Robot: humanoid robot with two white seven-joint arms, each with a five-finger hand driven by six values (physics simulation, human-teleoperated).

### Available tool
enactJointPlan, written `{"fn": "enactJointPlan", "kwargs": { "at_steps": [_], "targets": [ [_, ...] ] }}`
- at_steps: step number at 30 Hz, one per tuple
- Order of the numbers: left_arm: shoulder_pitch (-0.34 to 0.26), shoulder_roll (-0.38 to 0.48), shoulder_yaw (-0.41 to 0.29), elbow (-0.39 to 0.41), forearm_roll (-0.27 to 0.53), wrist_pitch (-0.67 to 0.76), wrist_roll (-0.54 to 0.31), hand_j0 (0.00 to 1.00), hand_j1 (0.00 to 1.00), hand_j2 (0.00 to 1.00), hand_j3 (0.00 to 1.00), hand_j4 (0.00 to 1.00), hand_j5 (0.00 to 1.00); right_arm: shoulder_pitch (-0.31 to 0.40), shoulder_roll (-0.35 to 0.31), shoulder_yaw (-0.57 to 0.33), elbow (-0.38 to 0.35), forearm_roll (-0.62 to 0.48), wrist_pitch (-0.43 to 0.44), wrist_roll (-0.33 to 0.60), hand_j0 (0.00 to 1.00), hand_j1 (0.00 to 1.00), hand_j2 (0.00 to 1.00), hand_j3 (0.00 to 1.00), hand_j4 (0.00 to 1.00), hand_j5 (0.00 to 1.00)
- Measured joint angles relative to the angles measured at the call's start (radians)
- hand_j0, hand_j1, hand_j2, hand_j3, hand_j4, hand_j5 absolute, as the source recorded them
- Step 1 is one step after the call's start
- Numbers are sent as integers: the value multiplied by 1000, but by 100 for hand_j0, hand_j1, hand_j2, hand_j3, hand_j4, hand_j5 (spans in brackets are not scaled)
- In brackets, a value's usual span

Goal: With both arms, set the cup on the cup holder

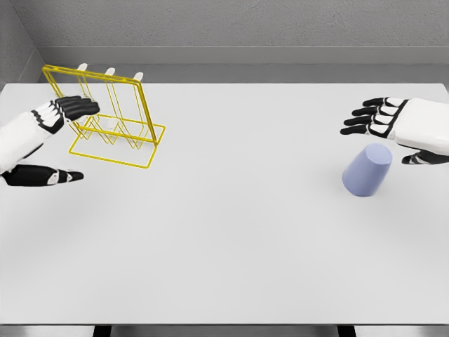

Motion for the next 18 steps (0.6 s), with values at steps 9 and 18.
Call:
{"fn": "enactJointPlan", "kwargs": {
  "at_steps": [9, 18],
  "targets": [
    [-18, -22, -58, -1, -42, 0, -1, 100, 100, 100, 100, 100, 100, -28, 6, 11, 50, 13, -1, 28, 100, 100, 100, 100, 100, 100],
    [-17, -43, -65, -1, -50, 0, -1, 100, 100, 100, 100, 100, 100, -77, 188, 16, 211, 23, -1, 366, 100, 100, 100, 100, 100, 100]
  ]
}}
